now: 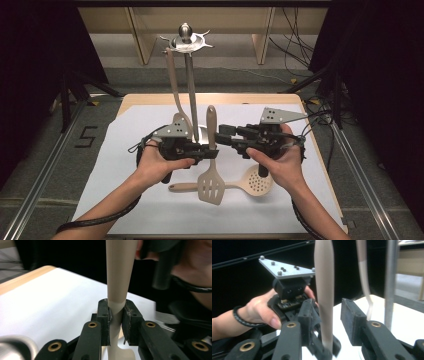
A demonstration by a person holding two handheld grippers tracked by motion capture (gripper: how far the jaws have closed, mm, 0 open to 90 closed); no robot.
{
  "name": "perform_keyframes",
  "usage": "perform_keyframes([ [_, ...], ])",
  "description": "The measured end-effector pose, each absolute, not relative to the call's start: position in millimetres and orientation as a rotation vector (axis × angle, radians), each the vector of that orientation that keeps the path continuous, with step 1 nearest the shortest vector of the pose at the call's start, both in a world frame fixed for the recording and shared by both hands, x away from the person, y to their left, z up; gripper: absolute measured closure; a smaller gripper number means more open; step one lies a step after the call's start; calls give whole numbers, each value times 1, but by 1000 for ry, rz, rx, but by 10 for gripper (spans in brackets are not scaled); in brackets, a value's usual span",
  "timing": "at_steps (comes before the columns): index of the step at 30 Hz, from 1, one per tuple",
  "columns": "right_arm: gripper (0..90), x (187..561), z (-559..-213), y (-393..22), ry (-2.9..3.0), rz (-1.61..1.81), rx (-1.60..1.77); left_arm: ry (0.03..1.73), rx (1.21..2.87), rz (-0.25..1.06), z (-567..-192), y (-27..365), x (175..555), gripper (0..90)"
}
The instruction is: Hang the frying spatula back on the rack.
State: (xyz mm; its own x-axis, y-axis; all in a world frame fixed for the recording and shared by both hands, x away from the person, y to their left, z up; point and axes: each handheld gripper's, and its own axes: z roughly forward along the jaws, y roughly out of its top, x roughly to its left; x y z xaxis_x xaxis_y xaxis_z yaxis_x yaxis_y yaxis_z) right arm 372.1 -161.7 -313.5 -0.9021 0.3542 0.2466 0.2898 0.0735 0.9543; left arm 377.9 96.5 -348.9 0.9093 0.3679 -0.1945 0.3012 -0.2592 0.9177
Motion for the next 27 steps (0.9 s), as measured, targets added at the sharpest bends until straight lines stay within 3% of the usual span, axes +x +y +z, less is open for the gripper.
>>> perform_keyframes([
  [10, 612, 371, -335, -188, 2167, 1810, 842, 626, 1860, 172, -341, 103, 382, 771],
  [27, 590, 372, -382, -217, 2087, 1459, 1121, 602, 1829, 239, -322, 113, 389, 771],
])
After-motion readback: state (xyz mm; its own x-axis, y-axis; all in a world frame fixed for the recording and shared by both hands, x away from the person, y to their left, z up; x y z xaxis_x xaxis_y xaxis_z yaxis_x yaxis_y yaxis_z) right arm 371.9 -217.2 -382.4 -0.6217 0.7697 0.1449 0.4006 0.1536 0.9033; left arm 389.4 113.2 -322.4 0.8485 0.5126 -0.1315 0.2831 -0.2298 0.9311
